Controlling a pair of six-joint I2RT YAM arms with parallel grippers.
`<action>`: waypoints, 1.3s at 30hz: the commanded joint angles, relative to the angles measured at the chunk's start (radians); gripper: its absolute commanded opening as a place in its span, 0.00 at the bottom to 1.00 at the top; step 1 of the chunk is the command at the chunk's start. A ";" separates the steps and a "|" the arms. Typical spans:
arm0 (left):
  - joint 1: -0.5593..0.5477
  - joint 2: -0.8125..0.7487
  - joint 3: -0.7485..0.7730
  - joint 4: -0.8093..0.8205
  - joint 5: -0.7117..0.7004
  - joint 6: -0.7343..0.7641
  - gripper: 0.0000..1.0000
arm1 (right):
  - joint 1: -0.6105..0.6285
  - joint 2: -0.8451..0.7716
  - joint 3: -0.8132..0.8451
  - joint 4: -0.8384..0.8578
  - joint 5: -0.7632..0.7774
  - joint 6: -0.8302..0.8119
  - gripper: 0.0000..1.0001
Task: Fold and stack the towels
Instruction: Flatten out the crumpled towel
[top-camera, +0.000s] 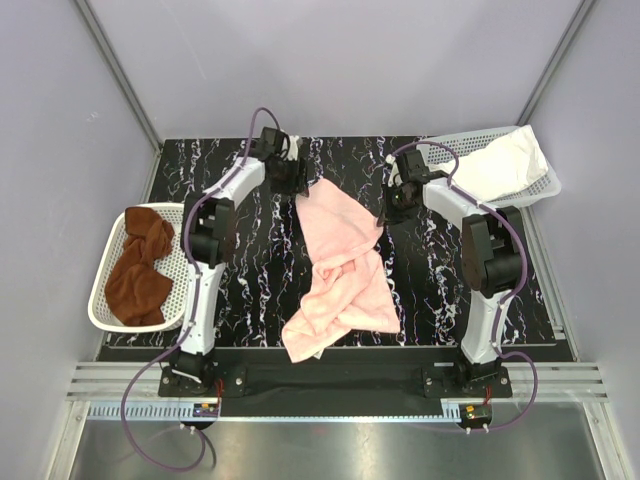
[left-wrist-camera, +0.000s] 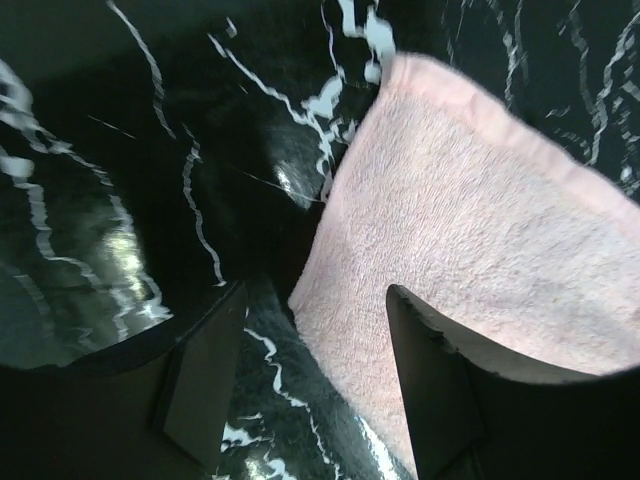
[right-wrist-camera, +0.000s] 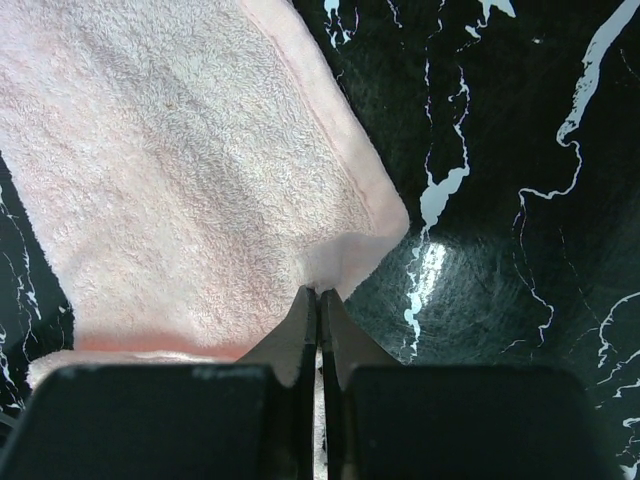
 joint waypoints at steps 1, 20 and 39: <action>-0.018 0.002 -0.033 0.071 0.046 -0.001 0.63 | -0.003 -0.041 0.013 0.034 -0.015 0.005 0.00; -0.070 -0.674 -0.972 0.174 -0.096 -0.339 0.02 | 0.030 -0.067 -0.099 0.014 -0.091 0.045 0.00; -0.013 -0.569 -0.804 0.184 -0.253 -0.260 0.53 | 0.038 -0.087 -0.134 0.048 -0.266 0.043 0.00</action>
